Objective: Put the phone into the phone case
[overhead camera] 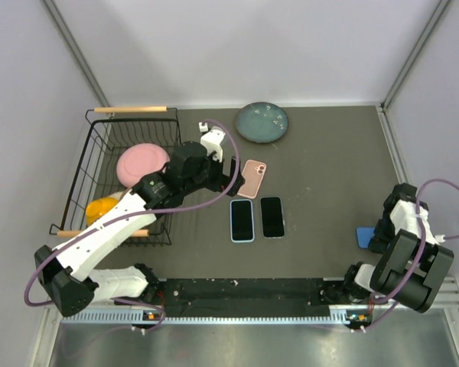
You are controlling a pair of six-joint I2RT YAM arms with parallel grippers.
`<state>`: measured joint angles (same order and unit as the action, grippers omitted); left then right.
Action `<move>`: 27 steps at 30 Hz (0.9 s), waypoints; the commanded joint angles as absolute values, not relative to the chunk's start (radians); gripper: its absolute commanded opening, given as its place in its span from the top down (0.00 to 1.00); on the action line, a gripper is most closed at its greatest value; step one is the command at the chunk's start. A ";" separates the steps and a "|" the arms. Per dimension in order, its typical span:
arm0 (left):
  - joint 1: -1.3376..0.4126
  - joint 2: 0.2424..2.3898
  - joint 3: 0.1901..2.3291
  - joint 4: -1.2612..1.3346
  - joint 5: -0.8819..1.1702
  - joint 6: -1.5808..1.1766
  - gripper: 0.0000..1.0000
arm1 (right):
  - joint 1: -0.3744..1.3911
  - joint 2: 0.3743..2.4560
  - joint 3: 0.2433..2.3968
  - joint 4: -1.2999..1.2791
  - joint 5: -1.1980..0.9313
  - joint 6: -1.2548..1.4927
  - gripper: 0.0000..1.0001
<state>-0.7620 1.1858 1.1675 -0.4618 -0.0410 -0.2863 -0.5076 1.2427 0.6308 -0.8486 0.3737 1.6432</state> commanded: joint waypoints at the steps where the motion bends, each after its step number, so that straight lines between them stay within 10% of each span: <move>1: -0.762 1.195 1.187 -0.396 -0.032 -0.291 0.01 | -0.517 1.238 0.664 -0.818 0.357 1.580 0.01; 27: -0.762 1.167 1.178 -0.388 -0.040 -0.291 0.01 | -0.515 1.450 0.750 -0.819 0.379 1.332 0.06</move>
